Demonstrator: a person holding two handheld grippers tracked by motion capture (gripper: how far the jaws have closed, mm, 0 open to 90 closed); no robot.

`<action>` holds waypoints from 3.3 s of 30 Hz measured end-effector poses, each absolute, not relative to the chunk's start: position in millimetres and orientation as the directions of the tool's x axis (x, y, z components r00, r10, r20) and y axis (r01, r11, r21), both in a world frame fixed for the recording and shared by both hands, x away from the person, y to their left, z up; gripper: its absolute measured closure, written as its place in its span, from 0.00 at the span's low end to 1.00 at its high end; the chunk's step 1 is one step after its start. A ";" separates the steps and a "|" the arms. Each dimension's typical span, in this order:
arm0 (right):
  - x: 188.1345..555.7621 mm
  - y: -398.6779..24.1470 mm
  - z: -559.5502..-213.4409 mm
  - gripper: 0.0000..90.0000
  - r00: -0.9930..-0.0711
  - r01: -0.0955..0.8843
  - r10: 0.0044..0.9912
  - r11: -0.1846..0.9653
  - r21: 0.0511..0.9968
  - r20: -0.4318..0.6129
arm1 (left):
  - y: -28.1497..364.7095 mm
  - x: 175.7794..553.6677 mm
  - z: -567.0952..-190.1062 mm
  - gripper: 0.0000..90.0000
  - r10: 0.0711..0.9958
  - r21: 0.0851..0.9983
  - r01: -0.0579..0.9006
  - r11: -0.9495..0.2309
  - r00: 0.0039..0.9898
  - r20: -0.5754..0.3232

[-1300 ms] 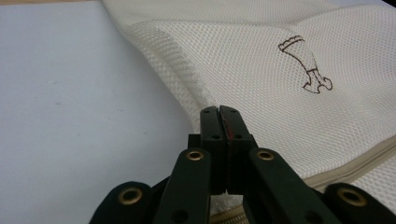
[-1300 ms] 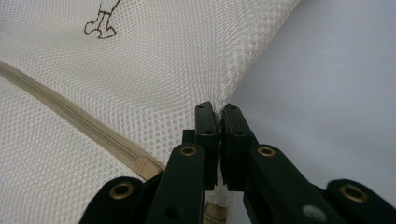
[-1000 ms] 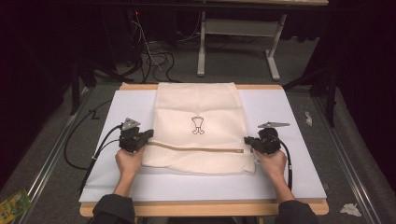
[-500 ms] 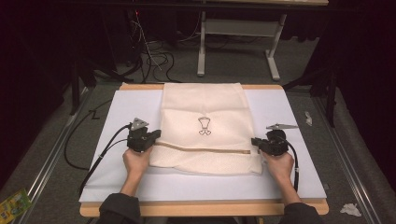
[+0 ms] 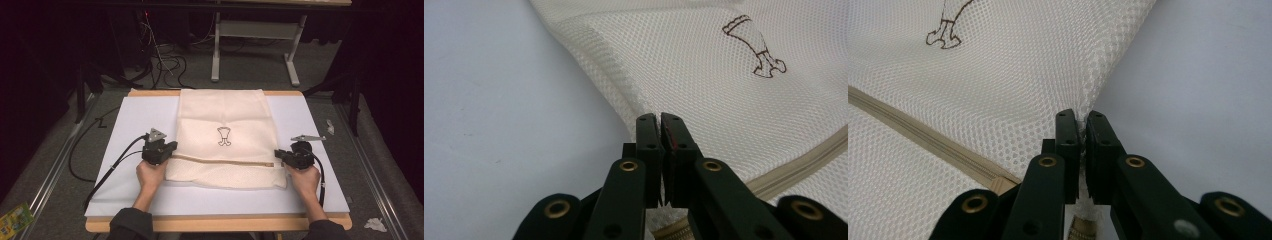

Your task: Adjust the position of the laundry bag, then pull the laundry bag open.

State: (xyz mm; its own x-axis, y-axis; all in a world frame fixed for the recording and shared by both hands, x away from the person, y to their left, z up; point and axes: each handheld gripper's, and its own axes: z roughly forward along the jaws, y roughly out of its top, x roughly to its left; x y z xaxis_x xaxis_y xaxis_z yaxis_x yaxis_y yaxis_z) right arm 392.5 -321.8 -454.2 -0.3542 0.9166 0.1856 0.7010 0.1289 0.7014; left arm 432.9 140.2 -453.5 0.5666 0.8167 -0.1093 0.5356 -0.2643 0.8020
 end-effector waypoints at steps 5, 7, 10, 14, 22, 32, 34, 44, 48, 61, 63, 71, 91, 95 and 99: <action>392.7 -321.3 -457.9 0.93 -0.346 0.708 0.919 0.121 0.696 0.191 | 138.5 432.1 -455.8 0.93 0.819 0.803 0.531 -0.271 0.566 -0.098; 392.3 -321.4 -457.1 0.91 -0.347 0.702 0.919 0.124 0.701 0.186 | 138.8 432.6 -456.9 0.90 0.817 0.800 0.533 -0.275 0.568 -0.098; 392.6 -321.0 -457.9 0.83 -0.344 0.702 0.921 0.124 0.701 0.182 | 138.6 432.8 -458.7 0.83 0.818 0.799 0.533 -0.280 0.567 -0.092; 393.0 -321.2 -460.0 0.70 -0.341 0.695 0.923 0.118 0.709 0.180 | 137.4 430.8 -460.9 0.73 0.826 0.800 0.532 -0.279 0.558 -0.082; 386.7 -322.6 -458.6 0.58 -0.342 0.686 0.923 0.114 0.719 0.180 | 139.4 415.6 -454.9 0.63 0.834 0.827 0.488 -0.279 0.551 -0.044; 376.7 -322.6 -463.0 0.54 -0.349 0.685 0.916 0.106 0.721 0.197 | 132.2 391.5 -454.9 0.58 0.799 0.851 0.440 -0.286 0.600 -0.041; 375.1 -322.5 -464.7 0.53 -0.349 0.686 0.915 0.104 0.720 0.202 | 128.2 388.4 -457.4 0.57 0.792 0.851 0.439 -0.288 0.609 -0.046; 379.0 -319.1 -470.6 0.48 -0.345 0.702 0.913 0.096 0.706 0.219 | 92.5 379.7 -463.3 0.54 0.738 0.848 0.424 -0.318 0.672 -0.060; 382.3 -316.7 -472.9 0.49 -0.341 0.713 0.913 0.096 0.695 0.223 | 75.4 379.6 -461.9 0.53 0.714 0.847 0.414 -0.334 0.698 -0.060; 386.6 -309.2 -472.4 0.65 -0.354 0.727 0.909 0.118 0.677 0.222 | 25.9 387.7 -462.1 0.51 0.658 0.827 0.409 -0.385 0.751 -0.065; 386.7 -308.7 -472.4 0.72 -0.362 0.722 0.909 0.134 0.679 0.206 | 19.9 388.4 -461.0 0.51 0.649 0.826 0.404 -0.393 0.758 -0.062; 386.1 -308.2 -467.6 0.96 -0.401 0.708 0.899 0.181 0.683 0.177 | 0.3 389.3 -458.4 0.51 0.614 0.818 0.395 -0.419 0.787 -0.065; 380.8 -303.6 -452.8 0.98 -0.460 0.674 0.860 0.176 0.717 0.221 | -20.1 387.4 -455.9 0.60 0.545 0.814 0.379 -0.440 0.833 -0.093; 380.8 -301.8 -449.8 0.98 -0.476 0.662 0.853 0.186 0.726 0.215 | -27.3 386.7 -454.8 0.62 0.530 0.816 0.377 -0.438 0.841 -0.105; 380.2 -299.9 -446.6 0.98 -0.478 0.661 0.849 0.179 0.729 0.225 | -32.2 386.3 -455.9 0.64 0.516 0.810 0.379 -0.447 0.849 -0.112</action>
